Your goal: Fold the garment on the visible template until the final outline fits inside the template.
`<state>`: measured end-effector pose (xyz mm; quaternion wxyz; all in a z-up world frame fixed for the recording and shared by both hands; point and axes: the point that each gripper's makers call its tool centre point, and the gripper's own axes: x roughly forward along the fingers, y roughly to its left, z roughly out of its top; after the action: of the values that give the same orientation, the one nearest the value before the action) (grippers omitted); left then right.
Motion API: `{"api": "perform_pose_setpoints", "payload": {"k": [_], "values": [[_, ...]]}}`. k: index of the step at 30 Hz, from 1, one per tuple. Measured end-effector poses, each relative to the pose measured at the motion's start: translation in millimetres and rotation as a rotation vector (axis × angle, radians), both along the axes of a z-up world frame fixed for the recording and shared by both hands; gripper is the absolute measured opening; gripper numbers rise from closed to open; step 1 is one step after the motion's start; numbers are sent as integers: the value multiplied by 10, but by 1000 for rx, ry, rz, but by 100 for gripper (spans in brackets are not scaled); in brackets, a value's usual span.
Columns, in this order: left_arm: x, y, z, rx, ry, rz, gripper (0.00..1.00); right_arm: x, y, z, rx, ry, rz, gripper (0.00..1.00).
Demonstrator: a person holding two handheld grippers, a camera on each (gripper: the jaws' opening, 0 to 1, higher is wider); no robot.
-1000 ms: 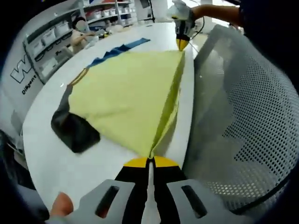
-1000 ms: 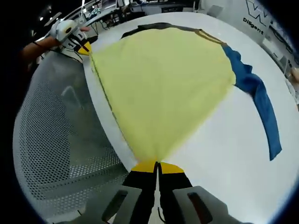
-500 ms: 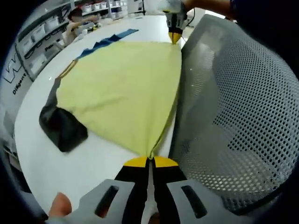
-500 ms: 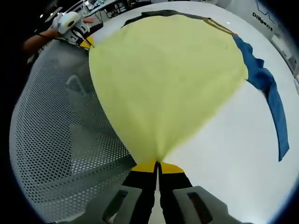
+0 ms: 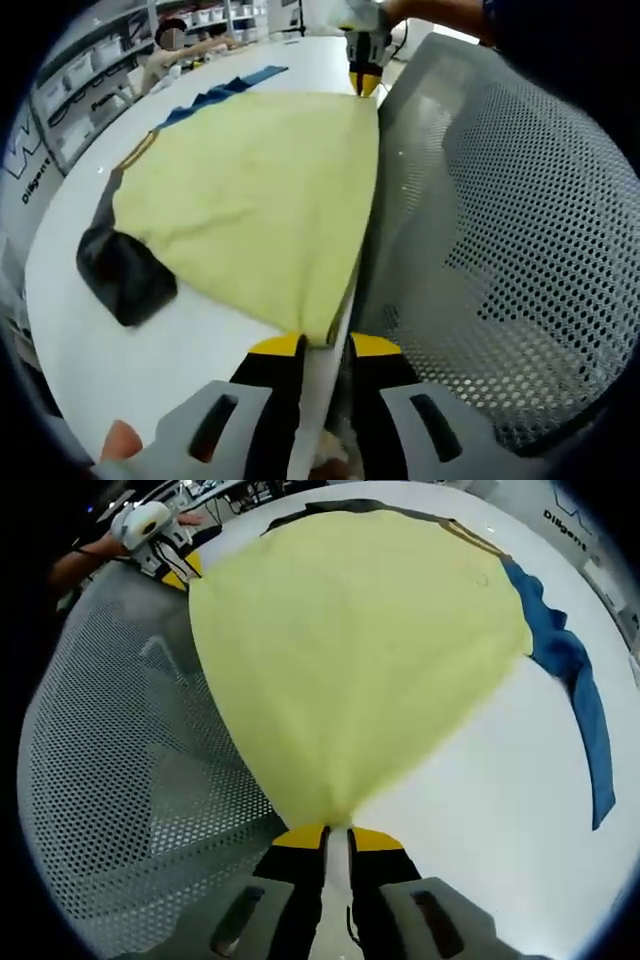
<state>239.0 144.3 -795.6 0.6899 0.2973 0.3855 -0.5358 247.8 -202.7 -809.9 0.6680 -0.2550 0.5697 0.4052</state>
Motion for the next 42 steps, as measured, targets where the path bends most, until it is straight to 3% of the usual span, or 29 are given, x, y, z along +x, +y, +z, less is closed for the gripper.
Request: {"api": "perform_pose_setpoints", "payload": {"k": [5, 8, 10, 15, 18, 22, 26, 30, 37, 41, 42], "values": [[-26, 40, 0, -28, 26, 23, 24, 33, -38, 5, -14, -22, 0, 13], [-14, 67, 43, -24, 21, 35, 31, 58, -70, 52, -3, -29, -17, 13], [-25, 62, 114, -30, 19, 30, 32, 92, -45, 110, 33, -37, -47, 13], [-60, 65, 272, -33, 15, 36, 34, 147, -98, 206, 31, -55, -52, 12], [16, 31, 399, -95, 2, 102, 35, 220, -129, 263, 33, -74, -63, 12], [297, 137, 563, -201, -33, 188, 35, 310, -146, 334, 40, -100, -76, 12], [503, 113, 748, -260, -74, 239, 34, 428, -172, 423, 41, -134, -81, 12], [873, 69, 1013, -350, -149, 310, 33, 602, -190, 554, 51, -183, -97, 12], [1733, 75, 1436, -569, -289, 588, 29, 977, -170, 750, 84, -273, -141, 11], [2101, 151, 1367, -537, -361, 679, 22, 1170, -199, 784, 89, -310, -170, 11], [2153, 136, 1338, -541, -353, 687, 20, 1201, -212, 783, 87, -314, -175, 11]]}}
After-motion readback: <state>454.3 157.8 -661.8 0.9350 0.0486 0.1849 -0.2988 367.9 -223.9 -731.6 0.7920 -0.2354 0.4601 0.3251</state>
